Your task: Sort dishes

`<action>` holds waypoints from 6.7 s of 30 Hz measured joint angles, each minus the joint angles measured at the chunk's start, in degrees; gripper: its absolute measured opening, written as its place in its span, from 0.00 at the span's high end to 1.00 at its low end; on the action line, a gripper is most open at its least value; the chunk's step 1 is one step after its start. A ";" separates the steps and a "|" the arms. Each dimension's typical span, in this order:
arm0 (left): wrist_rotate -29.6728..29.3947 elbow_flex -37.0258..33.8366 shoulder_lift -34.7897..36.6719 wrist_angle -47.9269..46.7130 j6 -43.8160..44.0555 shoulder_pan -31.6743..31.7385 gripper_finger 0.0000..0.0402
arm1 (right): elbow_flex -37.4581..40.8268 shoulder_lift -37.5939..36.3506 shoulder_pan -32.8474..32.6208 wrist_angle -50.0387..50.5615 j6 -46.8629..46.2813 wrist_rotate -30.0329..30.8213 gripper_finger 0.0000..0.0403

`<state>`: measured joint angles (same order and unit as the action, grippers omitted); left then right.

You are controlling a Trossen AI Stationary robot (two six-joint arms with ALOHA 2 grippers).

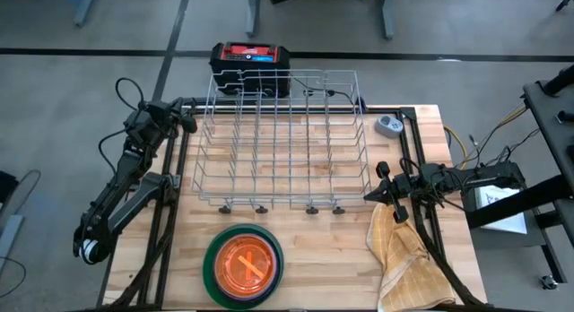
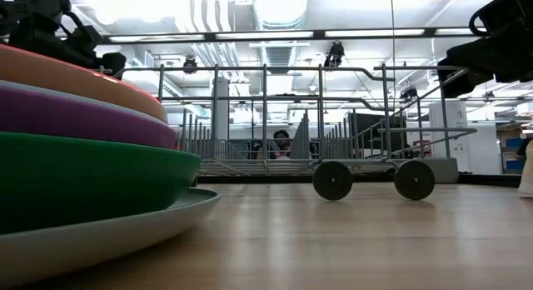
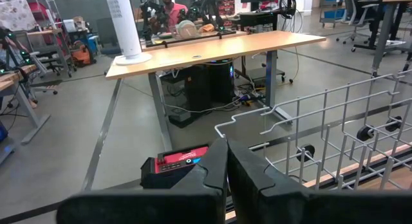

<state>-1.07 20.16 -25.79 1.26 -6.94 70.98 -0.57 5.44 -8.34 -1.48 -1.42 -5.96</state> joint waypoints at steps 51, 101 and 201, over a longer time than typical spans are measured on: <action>34.97 21.06 -0.33 -4.01 20.78 -0.74 1.00 | 0.01 0.01 0.00 -8.72 1.50 0.00 0.99; -37.08 48.48 -33.09 -22.32 4.50 -106.12 1.00 | -6.84 0.08 -0.05 -11.30 4.72 -0.17 0.99; -14.12 53.94 -71.48 -62.70 99.10 -117.42 0.86 | -21.52 12.36 -0.02 7.21 3.26 6.10 0.99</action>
<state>-15.19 74.11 -97.27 -61.44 92.16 -46.44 -22.09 17.80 -8.36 5.74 1.84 0.14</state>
